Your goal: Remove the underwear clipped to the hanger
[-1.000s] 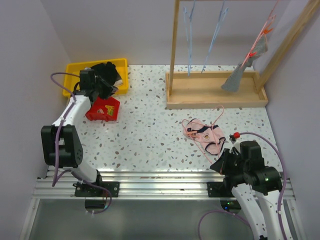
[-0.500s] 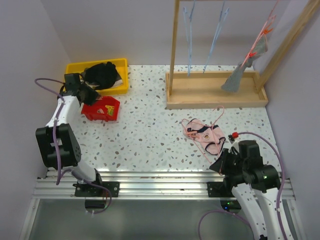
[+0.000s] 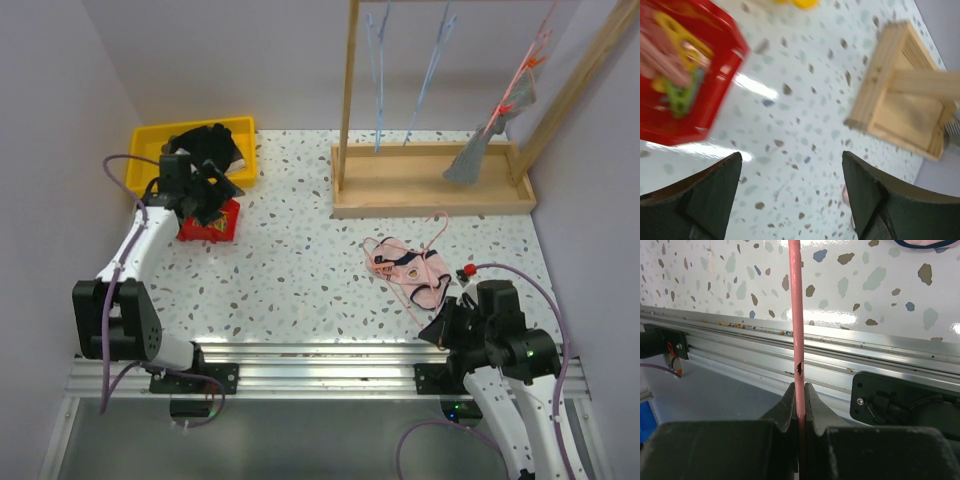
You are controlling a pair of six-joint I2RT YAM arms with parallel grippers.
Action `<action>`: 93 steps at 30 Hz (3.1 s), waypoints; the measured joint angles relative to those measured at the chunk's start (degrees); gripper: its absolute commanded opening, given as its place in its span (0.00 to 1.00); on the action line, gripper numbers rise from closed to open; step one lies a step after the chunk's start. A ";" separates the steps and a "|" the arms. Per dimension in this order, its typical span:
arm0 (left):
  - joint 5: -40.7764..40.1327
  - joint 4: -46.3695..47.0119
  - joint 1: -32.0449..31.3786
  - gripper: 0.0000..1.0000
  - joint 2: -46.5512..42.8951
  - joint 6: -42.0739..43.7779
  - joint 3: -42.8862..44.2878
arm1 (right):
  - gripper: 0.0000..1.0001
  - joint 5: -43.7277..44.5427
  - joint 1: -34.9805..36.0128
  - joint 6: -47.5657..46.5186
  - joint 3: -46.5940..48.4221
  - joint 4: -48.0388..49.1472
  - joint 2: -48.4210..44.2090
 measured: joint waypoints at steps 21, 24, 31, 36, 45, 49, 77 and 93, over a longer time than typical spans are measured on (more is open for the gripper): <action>8.15 14.43 -40.04 0.85 3.52 -12.96 -9.75 | 0.00 -10.34 0.00 10.19 1.05 8.66 -3.28; 7.56 16.00 -40.17 0.85 3.50 -13.70 -10.10 | 0.00 -11.32 0.00 11.76 1.09 9.88 -4.04; 6.64 24.92 -40.17 0.84 -1.88 -13.49 -16.31 | 0.00 -12.17 0.00 15.45 2.60 12.28 -4.28; 6.88 30.01 -39.98 0.84 -8.68 -10.49 -22.18 | 0.00 -12.98 0.00 16.31 6.25 12.70 -3.37; 8.17 32.50 -30.12 0.83 -20.81 -1.55 -31.15 | 0.00 -14.84 0.00 15.87 10.43 9.75 -2.51; 10.01 32.35 -29.66 0.81 -20.92 5.60 -31.30 | 0.00 -16.59 0.00 15.69 12.96 6.93 -2.49; 36.15 17.31 -27.23 0.69 -46.90 30.93 -28.33 | 0.00 -34.69 0.02 10.12 31.71 -5.29 -1.16; 43.89 -8.94 -27.23 0.63 -57.55 42.56 -14.34 | 0.00 -48.46 0.02 11.10 34.99 -5.79 -3.17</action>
